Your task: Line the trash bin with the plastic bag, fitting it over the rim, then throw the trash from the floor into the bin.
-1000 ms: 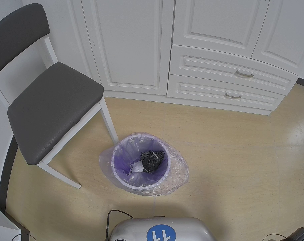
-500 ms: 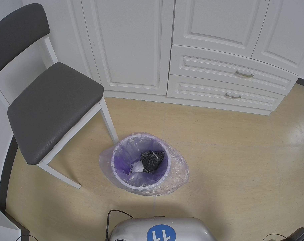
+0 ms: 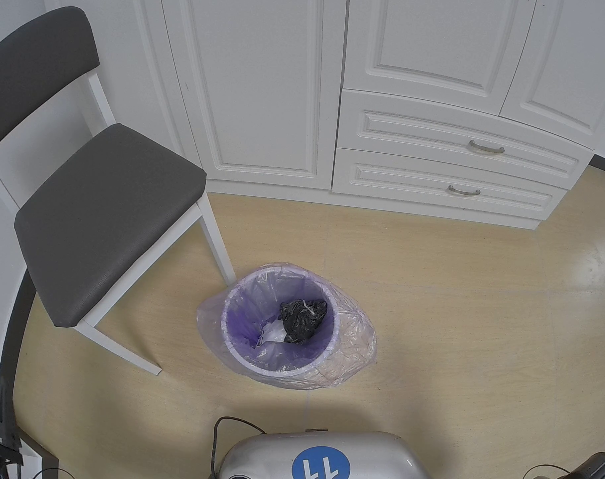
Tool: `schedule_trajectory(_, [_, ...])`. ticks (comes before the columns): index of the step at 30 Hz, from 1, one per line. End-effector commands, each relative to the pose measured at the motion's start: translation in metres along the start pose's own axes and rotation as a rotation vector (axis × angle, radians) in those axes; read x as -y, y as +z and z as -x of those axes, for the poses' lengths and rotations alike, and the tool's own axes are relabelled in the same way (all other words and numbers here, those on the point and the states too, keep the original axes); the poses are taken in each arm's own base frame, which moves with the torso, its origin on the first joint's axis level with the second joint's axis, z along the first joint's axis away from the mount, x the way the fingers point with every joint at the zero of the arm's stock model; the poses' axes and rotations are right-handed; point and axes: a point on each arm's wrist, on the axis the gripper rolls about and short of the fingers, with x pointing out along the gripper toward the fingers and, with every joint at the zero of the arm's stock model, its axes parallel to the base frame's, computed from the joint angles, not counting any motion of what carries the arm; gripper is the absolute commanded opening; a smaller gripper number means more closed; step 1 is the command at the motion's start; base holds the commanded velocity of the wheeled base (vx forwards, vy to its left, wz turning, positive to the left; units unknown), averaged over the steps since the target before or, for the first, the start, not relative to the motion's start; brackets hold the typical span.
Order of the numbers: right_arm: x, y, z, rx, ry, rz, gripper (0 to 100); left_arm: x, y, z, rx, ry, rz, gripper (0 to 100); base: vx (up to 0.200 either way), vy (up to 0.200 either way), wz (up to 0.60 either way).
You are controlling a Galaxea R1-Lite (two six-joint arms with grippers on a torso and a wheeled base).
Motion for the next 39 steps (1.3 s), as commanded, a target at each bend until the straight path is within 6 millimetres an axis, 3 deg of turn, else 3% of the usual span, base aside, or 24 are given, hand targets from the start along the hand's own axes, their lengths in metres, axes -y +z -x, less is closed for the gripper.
schedule_trajectory(1, [0.000,-0.033,0.002,-0.081,0.037,0.005,100,0.001,-0.031,0.001,-0.165,-0.024,0.023,100,0.000,0.000,0.00])
schedule_trajectory(8, [0.000,-0.073,0.008,-0.226,0.040,0.025,100,0.002,-0.037,0.002,-0.227,-0.029,0.036,100,0.000,0.000,0.00])
schedule_trajectory(15, [0.000,-0.080,0.010,-0.297,0.038,0.026,100,0.002,-0.037,0.002,-0.232,-0.037,0.041,100,0.000,0.000,0.00])
schedule_trajectory(20, [0.001,-0.091,0.014,-0.410,0.015,0.033,100,0.004,-0.040,0.003,-0.257,-0.135,0.035,100,0.000,0.000,0.00])
schedule_trajectory(25, [0.004,-0.102,0.019,-0.528,-0.092,0.061,100,0.004,-0.041,0.003,-0.259,-0.146,0.011,100,0.000,0.000,0.00])
schedule_trajectory(36, [0.003,-0.103,0.020,-0.543,-0.078,0.047,100,0.004,-0.040,0.003,-0.257,-0.145,0.007,100,0.000,0.000,0.00])
schedule_trajectory(39, [0.001,-0.104,0.020,-0.547,0.014,-0.022,100,0.004,-0.040,0.003,-0.255,-0.147,0.001,100,0.000,0.000,0.00])
